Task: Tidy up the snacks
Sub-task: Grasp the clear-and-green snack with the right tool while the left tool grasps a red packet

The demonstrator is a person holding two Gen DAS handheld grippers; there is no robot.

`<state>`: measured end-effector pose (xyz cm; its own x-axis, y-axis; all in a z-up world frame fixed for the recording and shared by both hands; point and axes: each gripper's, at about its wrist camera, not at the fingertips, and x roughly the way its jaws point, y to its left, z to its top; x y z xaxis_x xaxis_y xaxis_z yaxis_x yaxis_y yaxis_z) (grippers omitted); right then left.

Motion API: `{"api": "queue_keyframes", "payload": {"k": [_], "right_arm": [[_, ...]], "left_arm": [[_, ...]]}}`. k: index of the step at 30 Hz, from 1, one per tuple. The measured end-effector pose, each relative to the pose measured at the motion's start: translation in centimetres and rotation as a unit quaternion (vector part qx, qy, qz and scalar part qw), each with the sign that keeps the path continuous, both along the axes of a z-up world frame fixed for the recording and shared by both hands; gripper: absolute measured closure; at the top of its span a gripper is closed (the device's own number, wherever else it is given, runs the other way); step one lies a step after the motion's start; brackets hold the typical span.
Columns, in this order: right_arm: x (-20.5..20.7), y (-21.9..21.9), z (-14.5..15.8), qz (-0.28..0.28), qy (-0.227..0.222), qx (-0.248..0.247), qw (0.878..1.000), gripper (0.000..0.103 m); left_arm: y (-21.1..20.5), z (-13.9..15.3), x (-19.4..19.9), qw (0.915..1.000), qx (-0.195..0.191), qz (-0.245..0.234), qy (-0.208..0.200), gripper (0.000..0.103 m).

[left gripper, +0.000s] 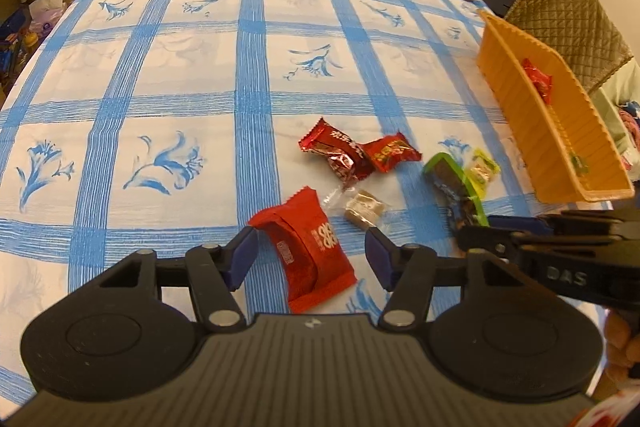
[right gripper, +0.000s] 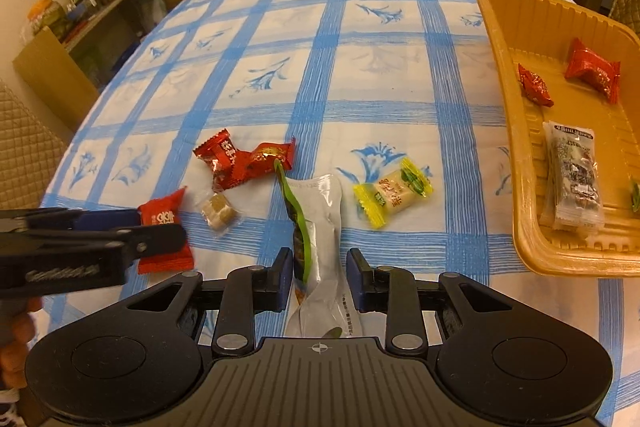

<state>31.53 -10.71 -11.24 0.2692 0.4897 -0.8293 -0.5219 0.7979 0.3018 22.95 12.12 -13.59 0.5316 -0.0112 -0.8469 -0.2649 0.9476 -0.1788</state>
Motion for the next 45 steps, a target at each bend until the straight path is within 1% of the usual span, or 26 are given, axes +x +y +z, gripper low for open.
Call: {"api": "queue_keyframes", "payload": {"k": [2, 3, 5, 7, 10, 12, 14, 16, 23, 26, 30, 38, 45], "right_arm": [[0.0, -0.2, 0.0, 0.001, -0.001, 0.003, 1.000, 0.073], [0.0, -0.3, 0.1, 0.002, -0.002, 0.005, 1.000, 0.073], [-0.1, -0.4, 0.2, 0.004, -0.008, 0.008, 1.000, 0.073], [-0.1, -0.4, 0.3, 0.008, -0.014, 0.013, 1.000, 0.073], [-0.1, -0.2, 0.3, 0.012, -0.021, 0.010, 1.000, 0.073], [-0.2, -0.1, 0.3, 0.016, -0.024, 0.009, 1.000, 0.073], [-0.1, 0.2, 0.2, 0.018, -0.027, 0.007, 0.999, 0.073], [0.0, 0.4, 0.1, 0.018, -0.030, 0.005, 0.999, 0.073], [0.1, 1.4, -0.7, 0.025, -0.035, -0.010, 0.999, 0.073], [-0.2, 1.7, -0.8, 0.030, -0.045, -0.016, 0.998, 0.074], [-0.3, 1.8, -0.8, 0.030, -0.047, -0.017, 0.998, 0.076], [-1.0, 1.0, 0.5, 0.028, -0.045, 0.004, 0.999, 0.077], [-2.1, -1.0, 2.5, 0.014, -0.037, 0.032, 0.999, 0.077]], "left_arm": [[0.2, -0.2, 0.2, 1.0000, 0.004, 0.002, 0.004, 0.054], [0.3, -0.3, 0.1, 1.0000, 0.006, 0.001, 0.004, 0.058], [0.4, -0.3, -0.1, 0.9999, 0.011, -0.005, 0.004, 0.063], [0.8, -0.3, -0.2, 0.9999, 0.013, -0.007, 0.004, 0.072], [1.3, -0.2, -0.6, 0.9999, 0.011, -0.010, 0.004, 0.078], [1.6, 0.0, -0.9, 0.9997, 0.020, -0.014, 0.002, 0.079], [1.9, 0.1, -1.3, 0.9993, 0.035, -0.016, 0.002, 0.080], [2.4, 0.2, -1.6, 0.9990, 0.042, -0.012, 0.004, 0.080], [4.1, 0.4, -3.1, 0.9989, 0.044, 0.011, 0.007, 0.081], [4.3, 0.5, -3.6, 0.9989, 0.044, 0.015, 0.006, 0.081], [4.3, 0.9, -4.2, 0.9989, 0.044, 0.015, 0.003, 0.081], [3.7, 2.1, -5.1, 0.9990, 0.043, 0.009, -0.010, 0.081], [2.2, 3.7, -6.3, 0.9990, 0.036, -0.006, -0.026, 0.081]]}}
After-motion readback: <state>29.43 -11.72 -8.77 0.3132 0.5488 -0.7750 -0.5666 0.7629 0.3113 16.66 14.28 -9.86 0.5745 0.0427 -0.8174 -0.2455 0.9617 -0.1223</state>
